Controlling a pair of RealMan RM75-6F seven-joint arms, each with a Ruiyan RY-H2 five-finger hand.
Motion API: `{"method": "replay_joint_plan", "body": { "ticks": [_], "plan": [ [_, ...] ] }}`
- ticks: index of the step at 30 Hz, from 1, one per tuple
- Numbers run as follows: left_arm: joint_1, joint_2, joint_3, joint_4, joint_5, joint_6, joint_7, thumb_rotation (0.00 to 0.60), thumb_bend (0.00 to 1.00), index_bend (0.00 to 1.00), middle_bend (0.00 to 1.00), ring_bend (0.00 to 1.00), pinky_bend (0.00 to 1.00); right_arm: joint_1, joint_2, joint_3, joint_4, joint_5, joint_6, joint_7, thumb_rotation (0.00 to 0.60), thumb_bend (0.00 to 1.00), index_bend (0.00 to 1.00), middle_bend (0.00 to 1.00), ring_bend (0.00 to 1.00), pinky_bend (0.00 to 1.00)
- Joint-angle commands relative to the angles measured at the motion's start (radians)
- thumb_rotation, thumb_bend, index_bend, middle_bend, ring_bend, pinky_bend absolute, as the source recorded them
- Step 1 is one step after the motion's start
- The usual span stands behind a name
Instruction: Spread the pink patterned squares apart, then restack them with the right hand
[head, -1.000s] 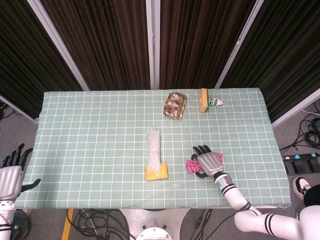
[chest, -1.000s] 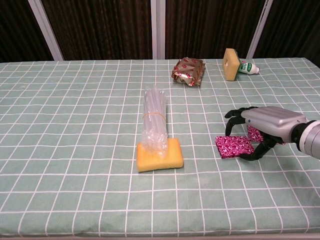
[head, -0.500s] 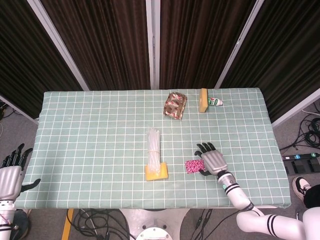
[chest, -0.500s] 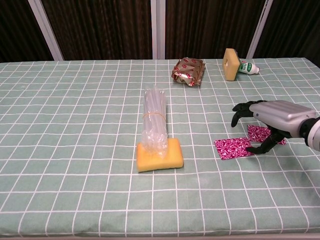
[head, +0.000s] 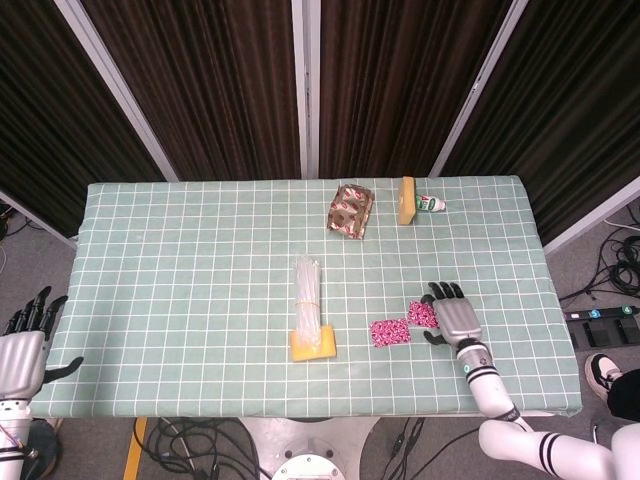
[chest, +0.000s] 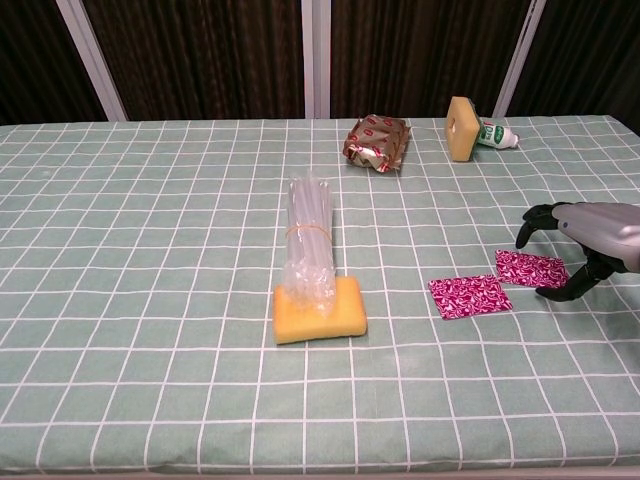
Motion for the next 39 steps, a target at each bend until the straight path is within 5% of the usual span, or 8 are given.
{"method": "replay_joint_plan", "body": {
  "ticks": [1, 28, 39],
  "plan": [
    [0.000, -0.001, 0.001, 0.000, 0.000, 0.000, 0.000, 0.600, 0.08, 0.17, 0.10, 0.10, 0.17, -0.001, -0.015, 0.006, 0.028, 0.004, -0.004, 0.004, 0.521, 0.19, 0.28, 0.07, 0.00, 0.00],
    [-0.001, -0.003, 0.002, 0.009, -0.002, -0.006, -0.009, 0.600, 0.08, 0.17, 0.10, 0.10, 0.17, 0.007, -0.064, 0.025, 0.108, 0.010, -0.043, 0.002, 0.521, 0.19, 0.29, 0.07, 0.00, 0.00],
    [0.002, -0.001, 0.002, 0.006, -0.003, -0.003, -0.010, 0.600, 0.08, 0.17, 0.10, 0.10, 0.17, 0.005, -0.056, 0.036, 0.103, 0.007, -0.041, 0.012, 0.518, 0.19, 0.40, 0.10, 0.00, 0.00]
  ]
}}
